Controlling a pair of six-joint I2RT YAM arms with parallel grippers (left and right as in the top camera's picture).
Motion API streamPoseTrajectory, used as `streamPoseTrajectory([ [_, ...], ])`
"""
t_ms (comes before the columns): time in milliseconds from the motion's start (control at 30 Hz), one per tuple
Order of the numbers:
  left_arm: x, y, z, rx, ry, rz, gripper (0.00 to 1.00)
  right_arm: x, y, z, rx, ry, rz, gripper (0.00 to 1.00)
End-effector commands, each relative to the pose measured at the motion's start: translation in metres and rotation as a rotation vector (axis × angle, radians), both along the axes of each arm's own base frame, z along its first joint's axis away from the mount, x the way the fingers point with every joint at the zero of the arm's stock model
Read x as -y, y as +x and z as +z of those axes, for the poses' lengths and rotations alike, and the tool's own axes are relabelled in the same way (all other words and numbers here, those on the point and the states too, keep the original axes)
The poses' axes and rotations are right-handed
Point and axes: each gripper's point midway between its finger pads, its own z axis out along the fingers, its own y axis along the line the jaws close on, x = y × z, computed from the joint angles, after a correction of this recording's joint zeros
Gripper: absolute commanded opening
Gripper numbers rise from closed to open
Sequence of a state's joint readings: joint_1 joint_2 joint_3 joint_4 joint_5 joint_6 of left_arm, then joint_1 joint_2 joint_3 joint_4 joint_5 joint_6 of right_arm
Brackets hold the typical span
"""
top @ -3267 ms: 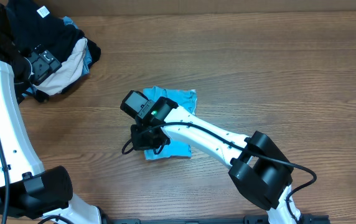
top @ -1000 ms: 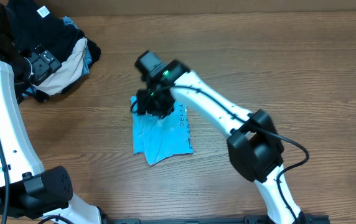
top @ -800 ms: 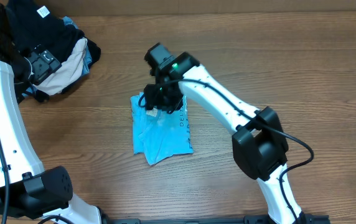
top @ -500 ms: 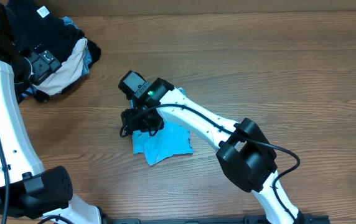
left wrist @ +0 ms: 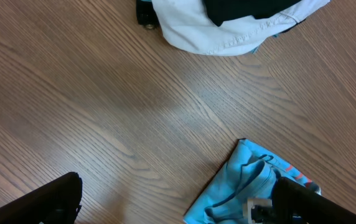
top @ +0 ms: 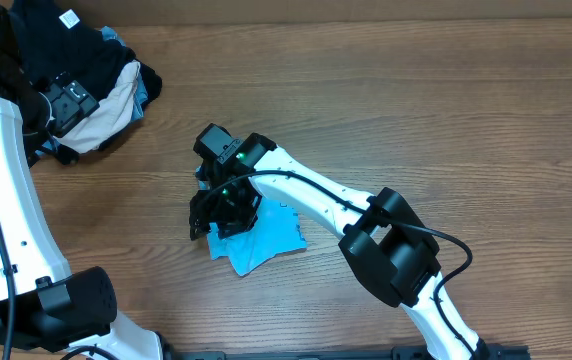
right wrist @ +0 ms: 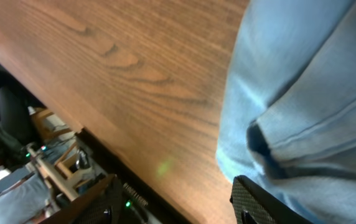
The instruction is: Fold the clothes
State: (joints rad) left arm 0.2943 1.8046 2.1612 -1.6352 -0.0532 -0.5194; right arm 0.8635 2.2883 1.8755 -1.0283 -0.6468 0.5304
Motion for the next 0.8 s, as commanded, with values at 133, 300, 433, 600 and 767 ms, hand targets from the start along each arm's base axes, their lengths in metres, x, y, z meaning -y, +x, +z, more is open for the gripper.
streamPoseTrajectory([
  [133,0.000,-0.001,-0.001,-0.013,0.012,-0.026,1.00,0.044,0.049,0.078,0.227,-0.039,-0.127,0.69],
  [300,0.005,0.004,-0.013,-0.026,-0.011,-0.074,1.00,0.165,0.127,0.094,0.295,-0.242,-0.404,1.00],
  [433,0.042,0.007,-0.074,-0.102,-0.181,-0.230,1.00,0.230,0.165,0.092,0.295,-0.270,-0.524,1.00],
  [600,0.089,0.001,-0.149,-0.153,-0.346,-0.352,1.00,0.272,0.177,0.091,0.278,-0.297,-0.579,1.00],
  [767,0.127,-0.009,-0.213,-0.126,-0.453,-0.447,1.00,0.275,0.177,0.090,0.301,-0.298,-0.538,1.00],
])
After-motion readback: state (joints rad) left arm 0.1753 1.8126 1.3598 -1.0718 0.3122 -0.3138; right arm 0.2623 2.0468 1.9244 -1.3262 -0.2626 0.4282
